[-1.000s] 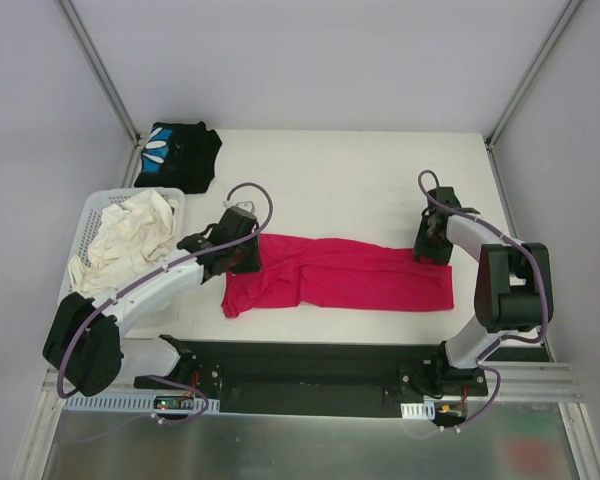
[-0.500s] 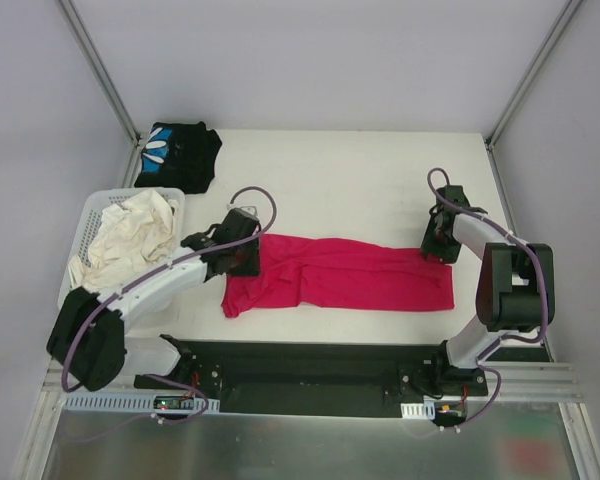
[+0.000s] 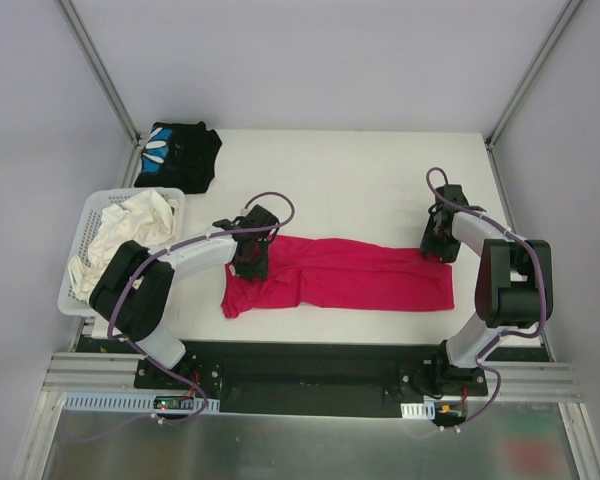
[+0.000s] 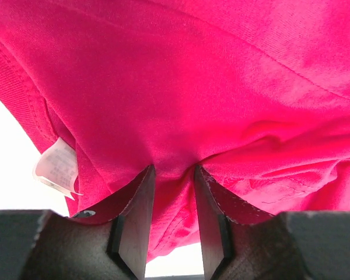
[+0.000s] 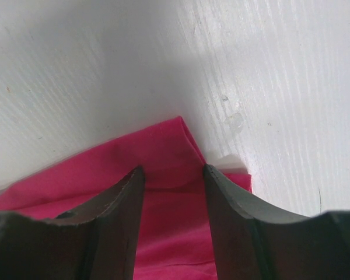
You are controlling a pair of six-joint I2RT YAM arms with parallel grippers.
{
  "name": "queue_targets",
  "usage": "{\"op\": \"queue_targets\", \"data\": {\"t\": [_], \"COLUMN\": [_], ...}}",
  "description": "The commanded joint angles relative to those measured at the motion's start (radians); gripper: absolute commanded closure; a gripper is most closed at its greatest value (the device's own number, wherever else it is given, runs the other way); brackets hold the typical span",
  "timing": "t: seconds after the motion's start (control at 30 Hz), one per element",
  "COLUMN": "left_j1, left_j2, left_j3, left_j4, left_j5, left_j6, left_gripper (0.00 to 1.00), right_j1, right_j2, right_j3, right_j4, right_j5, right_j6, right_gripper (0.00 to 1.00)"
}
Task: Fold and stack the t-shirts
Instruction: Fold the other side of the tshirt into a rectangle, then rotate the tshirt 90 degrees
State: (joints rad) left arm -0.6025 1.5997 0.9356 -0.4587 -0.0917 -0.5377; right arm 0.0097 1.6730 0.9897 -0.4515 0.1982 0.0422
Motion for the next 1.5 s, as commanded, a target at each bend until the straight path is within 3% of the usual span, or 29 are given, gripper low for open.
{"op": "queue_targets", "data": {"t": [0.0, 0.5, 0.73, 0.8, 0.93, 1.03, 1.1, 1.2, 1.37, 1.47], "left_j1": [0.0, 0.032, 0.04, 0.041, 0.041, 0.04, 0.04, 0.041, 0.04, 0.04], "left_j2": [0.005, 0.098, 0.095, 0.097, 0.086, 0.072, 0.06, 0.043, 0.002, 0.003], "left_j3": [-0.011, 0.111, 0.095, 0.085, 0.071, 0.071, 0.066, 0.059, 0.014, 0.012], "left_j4": [-0.037, -0.074, -0.072, -0.071, -0.058, -0.044, -0.035, -0.015, 0.032, 0.045], "left_j5": [-0.016, -0.003, -0.005, -0.011, -0.058, -0.101, -0.123, -0.134, -0.132, -0.144], "left_j6": [-0.07, -0.031, -0.016, -0.016, -0.01, -0.004, -0.004, -0.008, -0.01, -0.002], "left_gripper": [0.68, 0.69, 0.69, 0.69, 0.69, 0.69, 0.69, 0.69, 0.69, 0.69], "right_j1": [-0.008, -0.007, -0.007, -0.008, -0.007, -0.007, -0.007, -0.005, -0.008, 0.042], "right_j2": [-0.038, -0.073, -0.045, -0.024, -0.006, 0.133, 0.232, 0.318, 0.232, 0.14], "right_j3": [0.024, -0.019, 0.015, 0.075, 0.18, 0.404, 0.621, 0.742, 0.633, 0.523], "right_j4": [-0.022, -0.085, -0.082, -0.093, -0.067, -0.122, -0.275, -0.407, -0.345, -0.331], "right_j5": [0.006, 0.007, 0.03, 0.056, -0.051, -0.314, -0.289, -0.22, -0.339, -0.283], "right_j6": [-0.01, 0.012, 0.001, -0.013, -0.085, -0.247, -0.315, -0.355, -0.268, -0.228], "right_gripper": [0.52, 0.52, 0.52, 0.52, 0.52, 0.49, 0.48, 0.47, 0.44, 0.44]}}
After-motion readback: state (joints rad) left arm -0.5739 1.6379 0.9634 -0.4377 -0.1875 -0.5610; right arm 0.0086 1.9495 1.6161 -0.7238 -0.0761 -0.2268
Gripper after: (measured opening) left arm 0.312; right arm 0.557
